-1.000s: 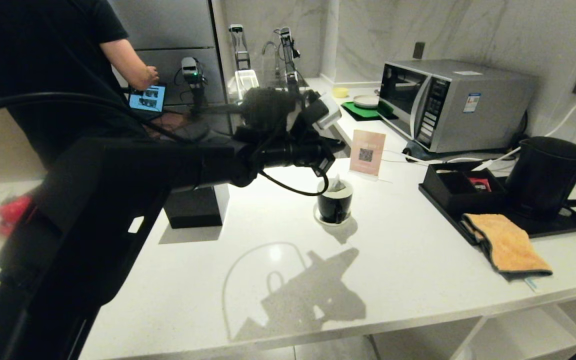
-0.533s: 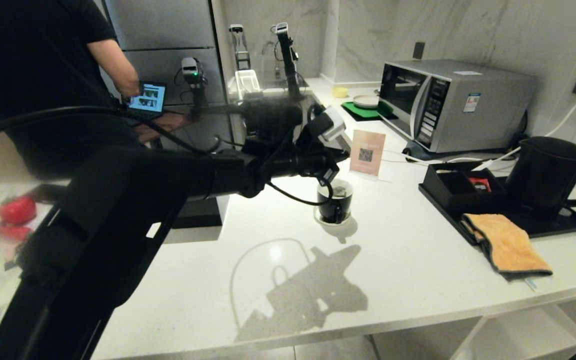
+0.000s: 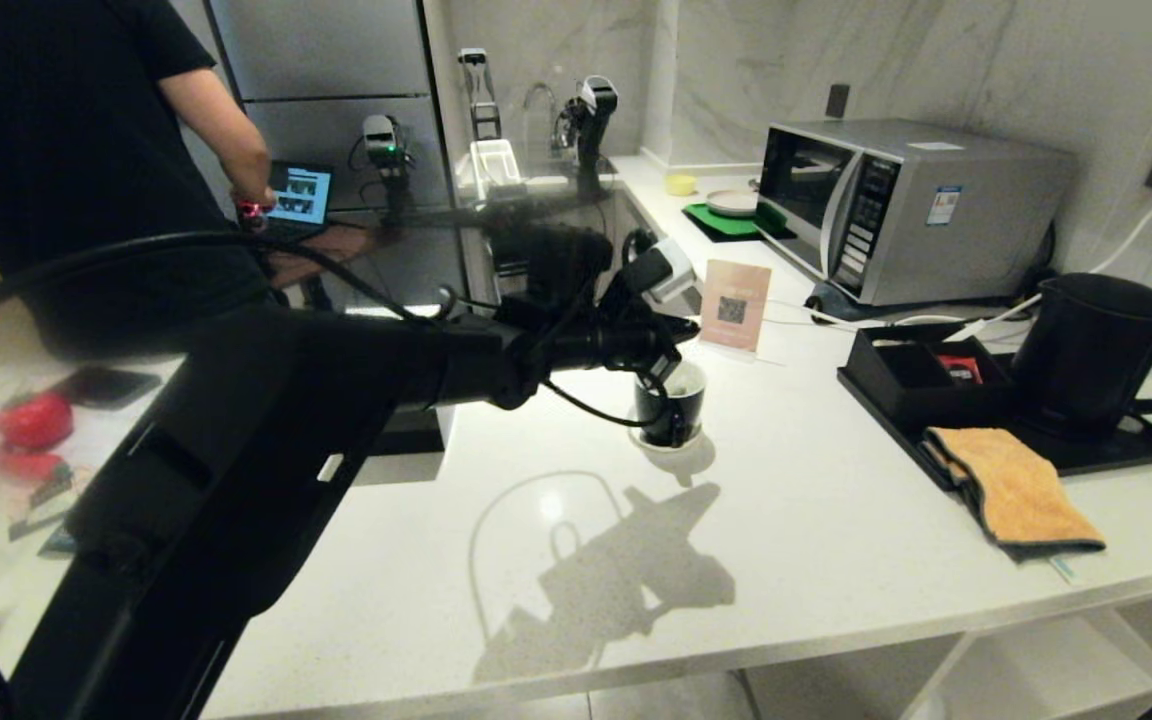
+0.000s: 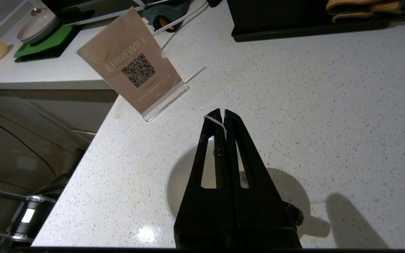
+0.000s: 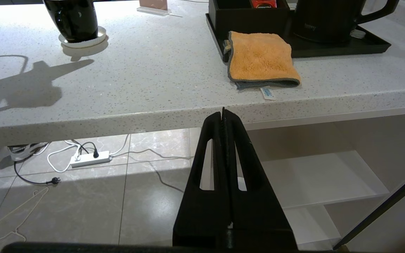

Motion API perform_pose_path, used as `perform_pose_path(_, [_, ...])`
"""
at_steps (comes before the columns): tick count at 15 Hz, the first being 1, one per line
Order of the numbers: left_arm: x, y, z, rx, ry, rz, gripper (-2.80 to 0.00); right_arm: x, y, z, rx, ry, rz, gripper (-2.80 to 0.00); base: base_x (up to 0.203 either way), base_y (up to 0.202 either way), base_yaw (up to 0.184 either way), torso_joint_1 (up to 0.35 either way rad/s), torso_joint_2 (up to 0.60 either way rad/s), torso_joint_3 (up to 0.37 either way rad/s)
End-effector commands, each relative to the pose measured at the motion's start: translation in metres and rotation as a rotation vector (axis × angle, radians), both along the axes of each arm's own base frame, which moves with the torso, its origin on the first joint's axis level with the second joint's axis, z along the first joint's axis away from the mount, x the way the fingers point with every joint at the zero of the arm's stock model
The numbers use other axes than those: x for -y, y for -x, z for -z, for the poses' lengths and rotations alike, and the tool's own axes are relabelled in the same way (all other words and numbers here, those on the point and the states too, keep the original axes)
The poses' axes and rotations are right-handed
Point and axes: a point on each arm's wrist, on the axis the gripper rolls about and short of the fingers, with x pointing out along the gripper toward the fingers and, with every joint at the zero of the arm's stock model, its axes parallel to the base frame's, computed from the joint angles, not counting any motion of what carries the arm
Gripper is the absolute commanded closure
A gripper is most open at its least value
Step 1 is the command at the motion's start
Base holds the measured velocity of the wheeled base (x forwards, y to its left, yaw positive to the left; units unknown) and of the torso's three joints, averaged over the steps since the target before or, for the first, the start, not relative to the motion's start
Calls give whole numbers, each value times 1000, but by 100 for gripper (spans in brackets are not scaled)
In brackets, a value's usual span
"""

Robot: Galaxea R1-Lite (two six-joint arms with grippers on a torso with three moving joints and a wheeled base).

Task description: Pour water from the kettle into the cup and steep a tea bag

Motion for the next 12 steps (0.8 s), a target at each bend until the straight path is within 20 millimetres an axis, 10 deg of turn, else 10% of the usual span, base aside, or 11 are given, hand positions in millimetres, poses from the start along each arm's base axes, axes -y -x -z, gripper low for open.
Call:
perform_pose_path(1, [2,-1,7,-9,-7,5,0,0,0,0,-2,0,0,0,0,0,0,0,0,0])
perform_pose_path(12, [0,-1,-4,11,9,1,0,0,0,0,-2,0,0,0,0,0,0,0,0,0])
